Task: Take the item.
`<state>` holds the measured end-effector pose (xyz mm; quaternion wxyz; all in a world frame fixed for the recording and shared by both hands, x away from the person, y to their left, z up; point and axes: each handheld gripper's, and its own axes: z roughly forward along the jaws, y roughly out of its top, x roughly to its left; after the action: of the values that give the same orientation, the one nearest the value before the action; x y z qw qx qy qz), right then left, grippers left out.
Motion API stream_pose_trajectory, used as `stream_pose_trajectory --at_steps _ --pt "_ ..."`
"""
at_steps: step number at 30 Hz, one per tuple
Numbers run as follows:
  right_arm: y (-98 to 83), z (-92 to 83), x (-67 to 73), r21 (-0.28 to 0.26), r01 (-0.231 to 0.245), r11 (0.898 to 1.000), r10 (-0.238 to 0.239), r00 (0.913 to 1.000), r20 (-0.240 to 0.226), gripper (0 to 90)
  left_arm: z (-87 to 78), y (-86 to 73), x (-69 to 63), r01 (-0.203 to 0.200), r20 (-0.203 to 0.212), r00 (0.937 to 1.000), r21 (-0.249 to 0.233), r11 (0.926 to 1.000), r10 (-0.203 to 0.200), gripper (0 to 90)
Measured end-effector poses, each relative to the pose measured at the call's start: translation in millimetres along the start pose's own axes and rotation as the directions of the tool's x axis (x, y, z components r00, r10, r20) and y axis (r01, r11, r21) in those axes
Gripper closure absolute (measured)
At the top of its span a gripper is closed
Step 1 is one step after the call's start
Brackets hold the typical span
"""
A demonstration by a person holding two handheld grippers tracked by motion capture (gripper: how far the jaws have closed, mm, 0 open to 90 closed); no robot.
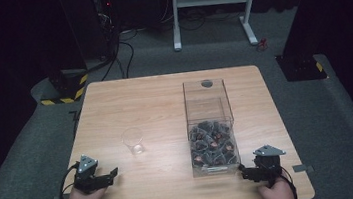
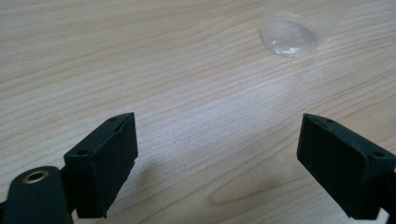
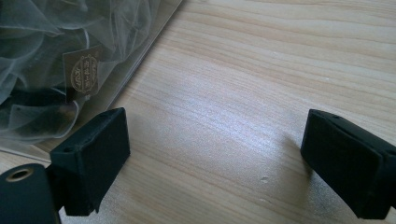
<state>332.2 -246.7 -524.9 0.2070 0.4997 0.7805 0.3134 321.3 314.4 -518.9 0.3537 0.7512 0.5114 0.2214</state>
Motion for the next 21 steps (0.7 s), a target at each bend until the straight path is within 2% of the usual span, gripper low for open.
stream_pose_trajectory --at_steps 4,10,18,21 --pt "0.0 0.0 0.0 0.0 0.001 1.0 -0.001 1.0 0.0 7.8 -2.9 2.4 -3.8 -0.004 0.007 1.0 -0.014 0.9999 0.004 13.7" --pt "0.0 0.0 0.0 0.0 0.001 1.0 -0.001 1.0 0.0 7.8 -4.5 5.3 -11.5 -0.042 0.014 0.999 -0.026 0.9988 0.042 14.2" --pt "-0.3 -0.3 -0.1 0.0 0.004 1.0 -0.004 1.0 -0.004 7.8 -5.7 7.9 -19.2 -0.054 0.034 0.9979 -0.039 0.9978 0.055 14.7" --pt "-0.3 -0.3 -0.1 0.0 0.004 1.0 -0.004 1.0 -0.004 7.8 -5.7 8.8 -22.9 -0.047 0.047 0.9977 -0.043 0.998 0.049 15.0"
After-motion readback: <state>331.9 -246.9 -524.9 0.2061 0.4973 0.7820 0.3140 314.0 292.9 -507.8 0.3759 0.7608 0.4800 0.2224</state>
